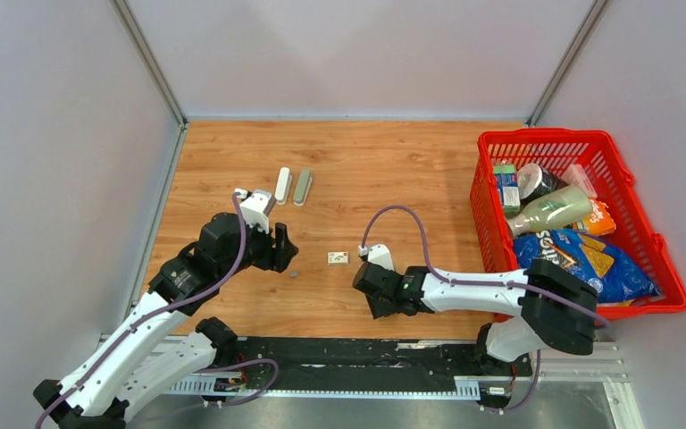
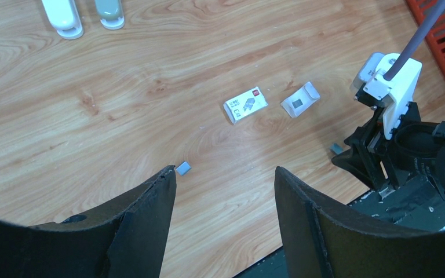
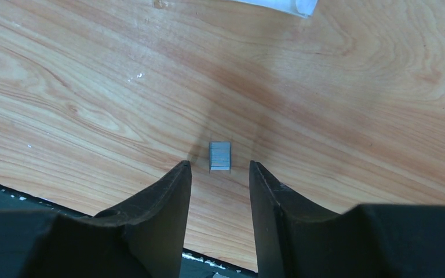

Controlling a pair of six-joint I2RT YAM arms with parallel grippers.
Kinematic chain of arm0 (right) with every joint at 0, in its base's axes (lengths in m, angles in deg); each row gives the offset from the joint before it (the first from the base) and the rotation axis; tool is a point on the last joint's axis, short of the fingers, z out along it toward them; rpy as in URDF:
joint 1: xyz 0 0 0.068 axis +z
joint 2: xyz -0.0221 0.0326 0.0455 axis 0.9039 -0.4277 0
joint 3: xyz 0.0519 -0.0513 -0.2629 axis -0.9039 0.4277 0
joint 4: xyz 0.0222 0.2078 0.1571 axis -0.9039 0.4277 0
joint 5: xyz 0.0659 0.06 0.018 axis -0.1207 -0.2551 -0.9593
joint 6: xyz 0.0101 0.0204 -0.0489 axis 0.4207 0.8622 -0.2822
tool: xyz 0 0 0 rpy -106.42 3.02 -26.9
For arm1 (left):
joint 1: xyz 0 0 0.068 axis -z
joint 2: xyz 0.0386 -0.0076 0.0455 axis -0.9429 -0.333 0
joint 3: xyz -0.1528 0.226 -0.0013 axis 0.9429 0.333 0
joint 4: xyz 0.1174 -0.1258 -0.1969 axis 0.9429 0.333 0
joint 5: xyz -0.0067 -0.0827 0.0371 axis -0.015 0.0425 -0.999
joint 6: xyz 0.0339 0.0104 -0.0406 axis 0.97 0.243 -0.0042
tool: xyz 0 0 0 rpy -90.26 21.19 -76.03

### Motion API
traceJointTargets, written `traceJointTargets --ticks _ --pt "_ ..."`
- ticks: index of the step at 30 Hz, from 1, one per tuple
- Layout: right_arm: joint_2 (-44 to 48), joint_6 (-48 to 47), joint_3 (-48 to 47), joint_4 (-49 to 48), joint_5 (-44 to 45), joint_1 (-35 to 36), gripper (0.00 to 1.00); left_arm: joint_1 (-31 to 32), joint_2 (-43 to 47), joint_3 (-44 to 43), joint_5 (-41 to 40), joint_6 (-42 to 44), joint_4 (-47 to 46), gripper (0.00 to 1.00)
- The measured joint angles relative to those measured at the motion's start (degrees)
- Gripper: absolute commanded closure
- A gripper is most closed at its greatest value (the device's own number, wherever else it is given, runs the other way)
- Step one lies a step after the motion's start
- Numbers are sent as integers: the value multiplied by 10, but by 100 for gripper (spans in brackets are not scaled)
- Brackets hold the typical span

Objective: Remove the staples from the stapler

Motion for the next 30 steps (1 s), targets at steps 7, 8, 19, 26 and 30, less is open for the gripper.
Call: traceJointTargets --ticks 7,8,19,26,30 --pt "-8 -7 0 -3 0 0 59 0 -5 0 0 4 -3 30" --pt "-10 -7 0 -4 1 0 60 0 -5 0 0 5 -4 30" --pt "-26 -9 -14 -11 3 0 69 0 -6 0 0 7 -9 30" --pt "-27 -8 -15 -10 6 0 75 0 -6 0 0 6 -12 29" --pt "-27 -7 -15 -9 11 0 79 0 -6 0 0 6 -12 30"
